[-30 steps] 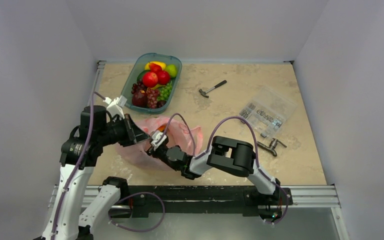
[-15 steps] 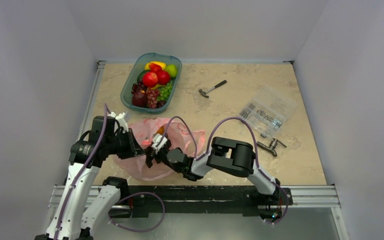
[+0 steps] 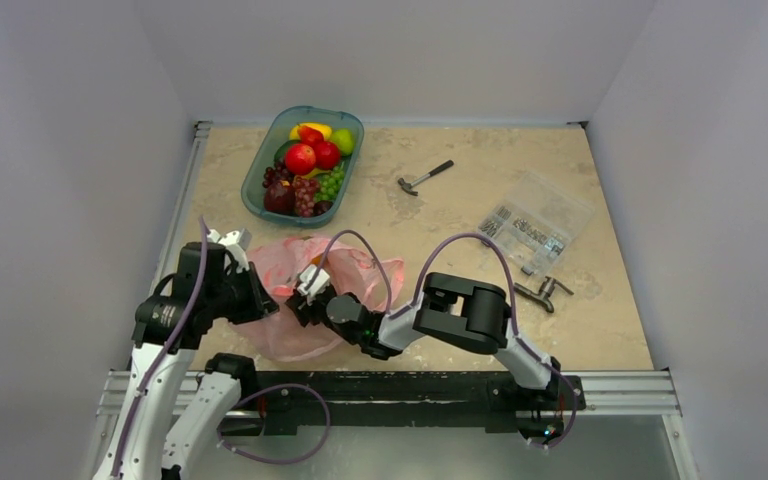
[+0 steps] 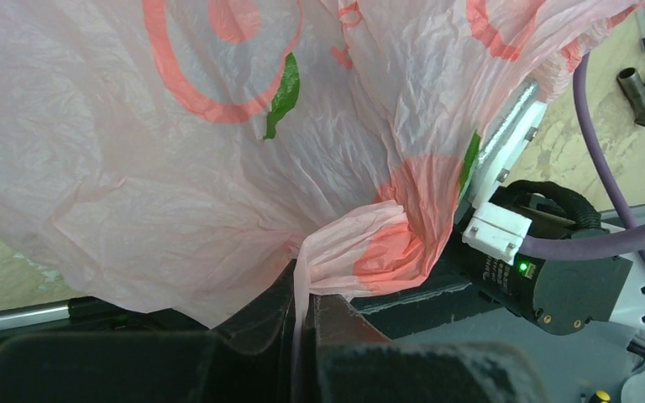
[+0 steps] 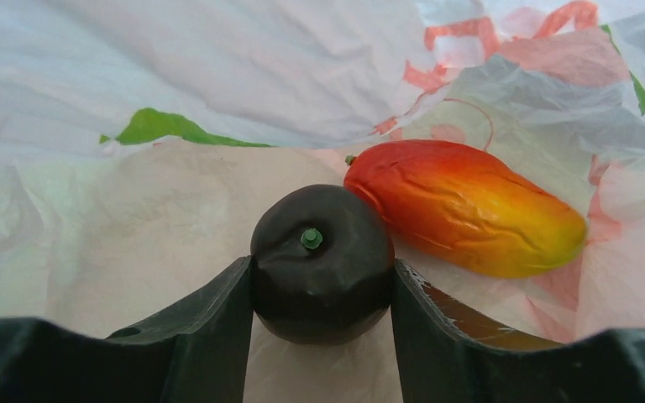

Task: Take the fake fruits out of the plastic bag
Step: Take out the fake fruit from the plastic bag.

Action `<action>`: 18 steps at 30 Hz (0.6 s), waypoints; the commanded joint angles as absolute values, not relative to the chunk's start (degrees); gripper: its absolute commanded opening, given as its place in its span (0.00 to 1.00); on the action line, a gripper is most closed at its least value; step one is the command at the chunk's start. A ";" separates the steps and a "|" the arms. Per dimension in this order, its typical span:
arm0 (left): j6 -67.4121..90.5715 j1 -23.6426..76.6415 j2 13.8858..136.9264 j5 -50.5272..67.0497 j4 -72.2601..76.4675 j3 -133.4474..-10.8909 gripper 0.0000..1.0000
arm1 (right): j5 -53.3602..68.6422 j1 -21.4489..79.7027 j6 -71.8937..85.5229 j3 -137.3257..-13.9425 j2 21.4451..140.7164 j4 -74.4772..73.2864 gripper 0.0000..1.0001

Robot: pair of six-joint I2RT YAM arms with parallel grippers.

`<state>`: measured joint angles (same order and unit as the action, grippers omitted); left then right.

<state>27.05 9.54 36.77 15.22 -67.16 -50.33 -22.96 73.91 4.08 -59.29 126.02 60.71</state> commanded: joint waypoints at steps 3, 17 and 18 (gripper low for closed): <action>28.70 9.84 35.13 10.22 -66.73 -50.66 0.00 | -22.40 74.10 4.42 -58.17 120.64 58.85 0.25; 28.89 9.84 37.91 8.69 -63.91 -51.11 0.00 | -12.65 74.12 9.23 -50.48 105.92 45.49 0.00; 28.89 9.84 38.18 8.44 -64.04 -51.03 0.00 | -12.04 74.14 9.15 -50.39 104.58 44.32 0.00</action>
